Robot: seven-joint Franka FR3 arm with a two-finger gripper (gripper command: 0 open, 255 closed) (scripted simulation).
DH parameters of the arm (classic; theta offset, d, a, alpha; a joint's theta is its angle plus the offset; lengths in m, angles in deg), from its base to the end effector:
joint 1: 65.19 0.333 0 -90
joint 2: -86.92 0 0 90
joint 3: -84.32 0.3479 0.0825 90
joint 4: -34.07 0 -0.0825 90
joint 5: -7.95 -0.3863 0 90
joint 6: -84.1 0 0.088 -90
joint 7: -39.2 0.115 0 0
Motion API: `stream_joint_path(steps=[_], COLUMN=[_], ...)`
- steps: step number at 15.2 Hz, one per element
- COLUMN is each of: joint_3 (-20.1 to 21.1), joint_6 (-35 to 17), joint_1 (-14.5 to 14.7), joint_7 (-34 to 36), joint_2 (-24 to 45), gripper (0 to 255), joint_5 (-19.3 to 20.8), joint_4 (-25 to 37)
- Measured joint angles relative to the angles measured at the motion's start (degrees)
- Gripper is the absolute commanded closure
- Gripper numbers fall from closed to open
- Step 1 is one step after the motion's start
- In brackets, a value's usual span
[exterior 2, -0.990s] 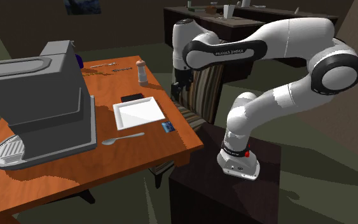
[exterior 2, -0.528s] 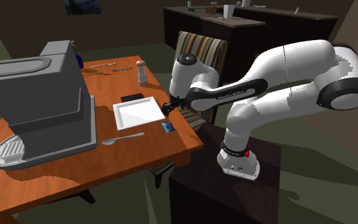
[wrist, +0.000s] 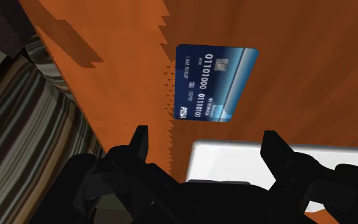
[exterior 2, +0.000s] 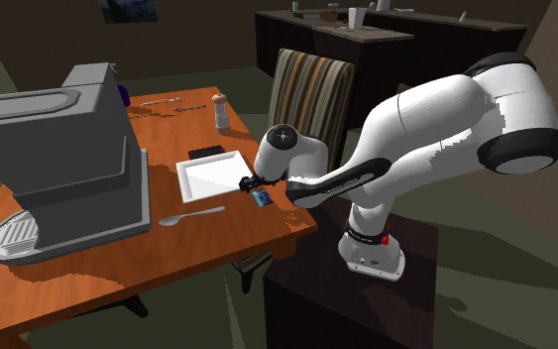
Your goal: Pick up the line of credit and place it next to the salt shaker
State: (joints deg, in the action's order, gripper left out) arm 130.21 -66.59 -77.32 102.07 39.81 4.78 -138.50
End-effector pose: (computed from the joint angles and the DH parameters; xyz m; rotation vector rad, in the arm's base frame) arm 0.2732 0.1263 0.3510 2.6797 -0.9284 0.7987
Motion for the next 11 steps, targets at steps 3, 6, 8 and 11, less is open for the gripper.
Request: stream_joint_path(steps=[3,6,8,11], joint_3=[1.9,3.3,3.4,3.5], joint_6=[-3.6,-6.0,-6.2,-6.3], joint_1=[-3.0,-5.0,-5.2,-5.2], joint_7=[0.9,1.5,1.5,1.5], joint_2=[2.6,4.3,4.4,4.5], gripper=[0,0,0,255], joint_5=[0.9,1.5,1.5,1.6], joint_4=[-0.1,-0.3,-0.4,-0.4])
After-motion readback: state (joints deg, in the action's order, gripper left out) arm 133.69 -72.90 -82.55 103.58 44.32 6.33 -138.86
